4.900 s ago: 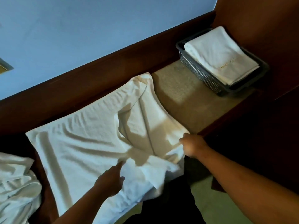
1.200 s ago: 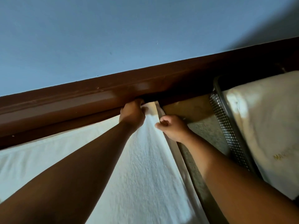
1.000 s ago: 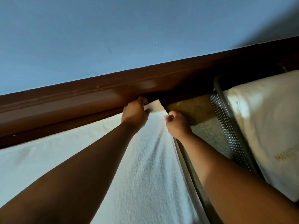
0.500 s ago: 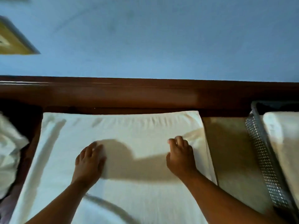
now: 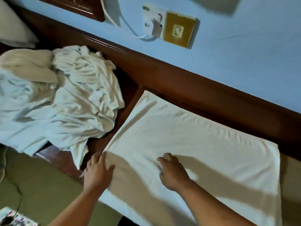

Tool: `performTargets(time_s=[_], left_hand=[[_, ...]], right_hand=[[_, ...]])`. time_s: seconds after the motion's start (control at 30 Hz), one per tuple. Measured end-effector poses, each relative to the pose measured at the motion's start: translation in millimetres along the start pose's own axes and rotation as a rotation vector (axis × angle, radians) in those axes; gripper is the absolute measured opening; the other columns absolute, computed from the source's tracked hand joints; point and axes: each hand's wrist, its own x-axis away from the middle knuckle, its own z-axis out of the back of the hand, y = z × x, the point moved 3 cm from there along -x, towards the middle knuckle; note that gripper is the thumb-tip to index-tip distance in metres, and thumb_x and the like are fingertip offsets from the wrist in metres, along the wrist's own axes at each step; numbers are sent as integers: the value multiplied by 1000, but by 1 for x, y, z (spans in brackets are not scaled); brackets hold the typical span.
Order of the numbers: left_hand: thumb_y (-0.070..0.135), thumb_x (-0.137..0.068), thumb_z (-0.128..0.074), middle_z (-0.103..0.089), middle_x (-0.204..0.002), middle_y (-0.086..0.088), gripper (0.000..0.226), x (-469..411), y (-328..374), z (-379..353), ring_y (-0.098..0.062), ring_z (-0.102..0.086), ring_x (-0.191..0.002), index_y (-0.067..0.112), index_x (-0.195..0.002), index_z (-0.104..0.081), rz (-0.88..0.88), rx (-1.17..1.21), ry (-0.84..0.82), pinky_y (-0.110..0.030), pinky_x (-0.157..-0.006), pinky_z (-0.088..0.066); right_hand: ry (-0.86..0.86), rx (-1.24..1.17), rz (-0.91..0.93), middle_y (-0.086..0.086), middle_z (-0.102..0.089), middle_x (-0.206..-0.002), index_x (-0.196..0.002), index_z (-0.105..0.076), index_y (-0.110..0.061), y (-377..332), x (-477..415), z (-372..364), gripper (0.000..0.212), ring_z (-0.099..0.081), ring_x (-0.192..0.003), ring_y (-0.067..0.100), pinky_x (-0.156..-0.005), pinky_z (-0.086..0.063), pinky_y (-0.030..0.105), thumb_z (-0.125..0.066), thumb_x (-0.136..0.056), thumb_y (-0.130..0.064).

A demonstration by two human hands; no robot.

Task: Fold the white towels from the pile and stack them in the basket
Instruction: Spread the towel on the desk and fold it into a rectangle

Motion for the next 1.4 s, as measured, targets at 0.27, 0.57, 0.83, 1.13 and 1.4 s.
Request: performTargets(time_s=[0.27, 0.57, 0.83, 1.13, 1.4], left_hand=[[43, -95, -60, -44, -140, -8, 64, -20, -3, 2, -32, -45, -127, 17, -150, -39, -43, 83, -21, -45, -103, -38], [39, -74, -74, -44, -154, -10, 83, -62, 13, -12, -32, -54, -124, 28, -149, -42, -410, -27, 57, -48, -92, -53], [44, -86, -42, -51, -147, -10, 59, -109, 39, -10, -29, -49, -117, 18, -136, -61, -491, -177, 85, -45, -87, -53], [37, -101, -42, -16, -162, -18, 70, -177, 125, 19, -37, -32, -136, 8, -159, -18, -398, -253, 97, -48, -112, -28], [23, -96, -43, 2, -167, -20, 75, -105, 255, -38, -39, -21, -144, 9, -160, -6, -855, -443, -118, -49, -115, -23]], right_hand=[[-90, 124, 91, 2, -18, -161, -152, -31, -29, -90, -48, -9, 61, -22, -144, 30, -113, -34, 44, -48, -93, -23], [79, 265, 73, 5, -1, -167, -159, -9, -32, -89, -162, 32, 71, -7, -152, 29, -121, -21, 45, -44, -99, -46], [87, 175, -113, 0, 18, -166, -157, 4, -41, -42, -235, 72, 78, 11, -153, 30, -120, -8, 60, -34, -96, -69], [260, -35, -342, 3, 27, -164, -158, 6, -40, 36, -164, 43, 77, 23, -151, 24, -119, 6, 54, -33, -96, -68], [401, -154, -735, 4, 17, -166, -159, 4, -35, 175, -22, 7, 81, 12, -153, 28, -120, -2, 57, -17, -92, -76]])
